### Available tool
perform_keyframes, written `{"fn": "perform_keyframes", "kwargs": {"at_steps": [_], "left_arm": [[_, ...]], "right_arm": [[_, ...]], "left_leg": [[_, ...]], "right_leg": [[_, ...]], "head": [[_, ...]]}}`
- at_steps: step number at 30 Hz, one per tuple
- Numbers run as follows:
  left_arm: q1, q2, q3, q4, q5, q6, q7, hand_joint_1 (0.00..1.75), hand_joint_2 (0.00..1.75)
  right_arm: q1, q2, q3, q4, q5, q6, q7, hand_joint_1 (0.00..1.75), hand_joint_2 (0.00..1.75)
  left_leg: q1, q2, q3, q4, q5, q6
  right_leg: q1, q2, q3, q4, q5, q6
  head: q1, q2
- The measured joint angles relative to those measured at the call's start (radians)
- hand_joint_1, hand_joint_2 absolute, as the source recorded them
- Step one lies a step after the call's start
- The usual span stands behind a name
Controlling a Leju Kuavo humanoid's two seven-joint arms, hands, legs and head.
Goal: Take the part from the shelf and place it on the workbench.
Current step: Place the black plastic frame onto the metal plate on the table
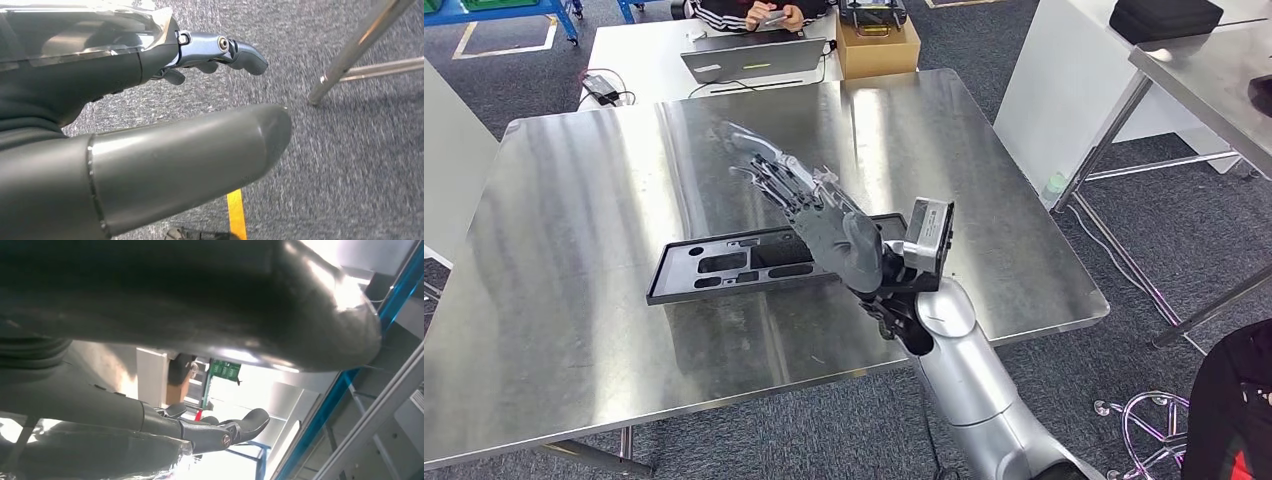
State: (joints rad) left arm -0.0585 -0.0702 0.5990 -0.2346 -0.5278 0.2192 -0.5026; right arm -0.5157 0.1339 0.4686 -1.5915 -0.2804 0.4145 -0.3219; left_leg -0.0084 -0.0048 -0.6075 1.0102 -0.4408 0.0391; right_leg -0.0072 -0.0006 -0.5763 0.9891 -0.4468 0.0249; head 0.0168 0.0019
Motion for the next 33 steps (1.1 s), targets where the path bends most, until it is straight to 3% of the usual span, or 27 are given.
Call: {"fn": "perform_keyframes", "kwargs": {"at_steps": [8, 11, 13, 15, 16, 17, 18, 20, 22, 23, 24, 26, 28, 30, 31, 32, 33], "left_arm": [[0.0, 0.008, 0.025, -0.005, 0.012, 0.014, 0.0, 0.0, 0.0], [0.001, 0.005, 0.03, -0.005, 0.015, 0.019, -0.001, 0.0, 0.0], [0.001, 0.001, 0.035, -0.005, 0.016, 0.02, -0.002, 0.0, 0.0], [0.001, 0.0, 0.041, -0.005, 0.018, 0.022, -0.003, 0.0, 0.0], [0.002, -0.001, 0.043, -0.005, 0.02, 0.023, -0.003, 0.0, 0.0], [0.004, -0.002, 0.045, -0.005, 0.022, 0.024, -0.003, 0.0, 0.0], [0.005, -0.003, 0.047, -0.005, 0.024, 0.025, -0.003, 0.0, 0.0], [0.006, -0.006, 0.05, -0.005, 0.025, 0.026, -0.003, 0.0, 0.0], [0.006, -0.007, 0.055, -0.005, 0.026, 0.028, -0.003, 0.0, 0.0], [0.007, -0.007, 0.057, -0.005, 0.026, 0.029, -0.003, 0.0, 0.0], [0.007, -0.007, 0.059, -0.005, 0.026, 0.03, -0.003, 0.0, 0.0], [0.007, -0.008, 0.062, -0.005, 0.026, 0.031, -0.003, 0.0, 0.0], [0.008, -0.008, 0.066, -0.005, 0.026, 0.031, -0.003, 0.0, 0.0], [0.008, -0.008, 0.069, -0.005, 0.026, 0.03, -0.004, 0.0, 0.0], [0.008, -0.008, 0.07, -0.005, 0.026, 0.03, -0.005, 0.0, 0.0], [0.008, -0.008, 0.07, -0.005, 0.026, 0.029, -0.005, 0.0, 0.0], [0.008, -0.008, 0.07, -0.005, 0.026, 0.029, -0.006, 0.0, 0.0]], "right_arm": [[0.029, -0.023, 0.01, -0.006, 0.003, 0.016, -0.004, 0.0, 0.0], [0.028, -0.023, 0.012, -0.006, 0.003, 0.016, -0.004, 0.0, 0.0], [0.026, -0.025, 0.014, -0.006, 0.003, 0.016, -0.005, 0.0, 0.0], [0.026, -0.028, 0.015, -0.004, 0.001, 0.016, -0.005, 0.0, 0.0], [0.028, -0.031, 0.015, -0.003, -0.001, 0.016, -0.005, 0.0, 0.0], [0.028, -0.033, 0.015, 0.0, -0.003, 0.017, -0.005, 0.0, 0.0], [0.029, -0.034, 0.016, 0.002, -0.006, 0.018, -0.004, 0.0, 0.0], [0.026, -0.036, 0.016, 0.005, -0.01, 0.02, -0.004, 0.0, 0.0], [0.024, -0.036, 0.017, 0.007, -0.011, 0.021, -0.004, 0.0, 0.0], [0.022, -0.037, 0.017, 0.007, -0.012, 0.021, -0.004, 0.0, 0.0], [0.02, -0.037, 0.017, 0.008, -0.012, 0.022, -0.004, 0.0, 0.0], [0.017, -0.037, 0.017, 0.01, -0.012, 0.023, -0.004, 0.0, 0.0], [0.013, -0.036, 0.019, 0.012, -0.012, 0.027, -0.004, 0.0, 0.0], [0.011, -0.036, 0.024, 0.015, -0.013, 0.034, -0.005, 0.0, 0.0], [0.01, -0.036, 0.028, 0.017, -0.013, 0.037, -0.005, 0.0, 0.0], [0.01, -0.036, 0.032, 0.019, -0.013, 0.039, -0.006, 0.0, 0.0], [0.01, -0.036, 0.035, 0.02, -0.013, 0.04, -0.006, 0.0, 0.0]], "left_leg": [[-0.005, 0.0, 0.0, 0.003, -0.006, 0.01], [0.001, 0.001, 0.012, -0.011, 0.0, 0.02], [0.008, 0.004, 0.024, -0.022, 0.007, 0.029], [0.009, 0.006, 0.024, -0.022, 0.009, 0.032], [0.009, 0.006, 0.023, -0.022, 0.009, 0.031], [0.009, 0.005, 0.022, -0.021, 0.009, 0.031], [0.01, 0.005, 0.022, -0.021, 0.008, 0.029], [0.012, 0.003, 0.022, -0.018, 0.007, 0.022], [0.012, 0.0, 0.02, -0.013, 0.006, 0.009], [0.011, -0.001, 0.018, -0.01, 0.005, 0.003], [0.01, -0.002, 0.017, -0.009, 0.006, -0.003], [0.014, -0.002, 0.011, 0.001, -0.003, -0.015], [0.019, 0.0, -0.016, 0.063, -0.059, -0.027], [0.021, 0.001, -0.064, 0.19, -0.145, -0.036], [0.022, 0.001, -0.082, 0.248, -0.174, -0.039], [0.022, 0.001, -0.086, 0.276, -0.183, -0.041], [0.023, 0.001, -0.07, 0.268, -0.173, -0.04]], "right_leg": [[-0.009, 0.0, 0.004, -0.002, -0.002, 0.006], [-0.005, 0.0, 0.001, 0.009, -0.011, 0.011], [-0.003, 0.0, -0.035, 0.089, -0.053, 0.005], [-0.005, 0.001, -0.104, 0.231, -0.113, -0.003], [-0.006, 0.001, -0.131, 0.283, -0.129, -0.001], [-0.007, 0.001, -0.138, 0.299, -0.128, 0.005], [-0.009, 0.0, -0.124, 0.271, -0.11, 0.014], [-0.015, -0.001, -0.048, 0.126, -0.055, 0.03], [-0.013, 0.0, 0.009, 0.025, -0.014, 0.03], [-0.011, 0.001, 0.017, 0.01, -0.008, 0.025], [-0.008, 0.004, 0.015, 0.014, -0.004, 0.02], [-0.017, 0.004, 0.009, 0.007, -0.001, 0.005], [-0.023, 0.002, 0.0, 0.005, 0.009, -0.012], [-0.019, 0.0, -0.013, 0.005, 0.019, -0.023], [-0.018, -0.001, -0.021, 0.006, 0.023, -0.025], [-0.017, -0.001, -0.028, 0.006, 0.029, -0.025], [-0.016, -0.001, -0.034, 0.006, 0.034, -0.023]], "head": [[0.0, 0.0], [0.0, 0.0], [0.0, 0.0], [0.0, 0.0], [0.0, 0.0], [0.0, 0.0], [0.0, 0.0], [0.0, 0.0], [0.0, 0.0], [-0.001, 0.0], [-0.002, 0.0], [-0.002, 0.0], [-0.003, 0.0], [-0.003, 0.0], [-0.003, 0.0], [-0.003, 0.0], [-0.003, 0.0]]}}
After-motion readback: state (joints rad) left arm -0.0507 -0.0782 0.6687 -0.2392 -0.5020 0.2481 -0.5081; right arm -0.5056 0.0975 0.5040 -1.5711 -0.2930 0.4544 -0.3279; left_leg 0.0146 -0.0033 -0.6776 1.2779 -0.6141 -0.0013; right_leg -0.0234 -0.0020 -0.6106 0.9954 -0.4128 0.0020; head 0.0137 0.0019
